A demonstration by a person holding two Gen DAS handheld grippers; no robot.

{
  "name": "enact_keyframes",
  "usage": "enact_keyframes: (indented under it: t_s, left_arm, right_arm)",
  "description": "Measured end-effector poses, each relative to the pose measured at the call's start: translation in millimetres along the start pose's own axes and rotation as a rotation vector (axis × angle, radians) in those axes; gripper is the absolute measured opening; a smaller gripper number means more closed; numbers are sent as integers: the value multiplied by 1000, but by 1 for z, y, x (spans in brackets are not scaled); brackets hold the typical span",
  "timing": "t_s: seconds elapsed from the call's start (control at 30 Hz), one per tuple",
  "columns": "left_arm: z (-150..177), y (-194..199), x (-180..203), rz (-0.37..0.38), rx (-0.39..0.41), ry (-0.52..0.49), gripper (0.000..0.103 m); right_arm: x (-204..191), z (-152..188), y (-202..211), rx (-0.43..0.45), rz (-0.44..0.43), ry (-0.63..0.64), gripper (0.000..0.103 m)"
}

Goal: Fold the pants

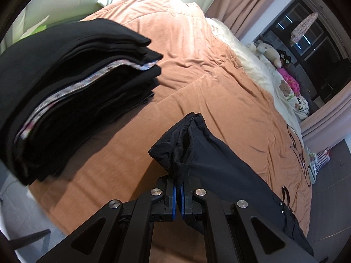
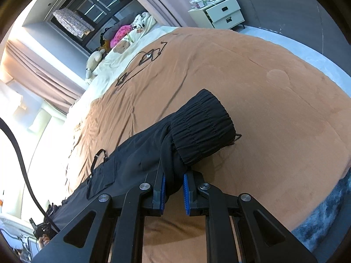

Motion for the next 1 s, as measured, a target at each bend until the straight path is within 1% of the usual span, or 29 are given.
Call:
enact_keyframes:
  t_s: [0.07,0.17,0.27,0.37,0.4,0.43,0.47,0.5,0.53,0.57,0.67,0.8,0.93,1.0]
  left_arm:
    - [4,2,-7,2,-7,11,2]
    - [11,-7,-15,-12,-23,9,3]
    - [21,-29,-22,-67,-77,-14,5]
    - [33,-45,-27,-127,-115,-46,19]
    - [35,-46,-29,-145,-115,-56,31]
    - [36,-46,-31,-154,-111,-61,43]
    - [36,-45,-33,-163,-103,-66,46]
    - [36,-44,-35,-171,-96,-70,49]
    - [35,-42,-37,-180,-92,-75,49]
    - [33,-41,-39,-191,-88,-82,49]
    - [26,-35,-38,-207,-68,-105,49]
    - [14,-27,-33,-208,-39,-115,50]
    - [-1,-22,-20,-202,-6,-132,51]
    - [-7,-22,-10,-191,-2,-139,51]
  right_arm:
    - [1,2,3,-6,-4,-3,10]
    - [6,6,2,-16,6,5,11]
    - [17,12,-12,-43,40,-4,17]
    - [27,21,-24,-76,80,-16,23]
    - [31,24,-25,-89,96,-18,28]
    - [34,27,-26,-98,106,-23,41]
    - [37,29,-26,-103,123,-27,50]
    - [42,31,-23,-102,149,-27,64]
    - [44,32,-20,-95,169,-25,66]
    - [49,32,-14,-85,187,-29,66]
    - [48,28,-2,-49,197,-39,66]
    - [29,14,6,-3,199,13,66]
    - [2,6,-3,-4,210,101,66]
    - [-13,1,-17,-14,209,150,66]
Point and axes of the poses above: each gripper's, at about its wrist camera, not at the fingertips, and y roughly against the way its jaws point, x to its right, z to its underside, the point moved 7 cm from there along -y, roughly the way its jaws point, and after that the axes turned 10 degrees about -z, right-handed, at the moved point
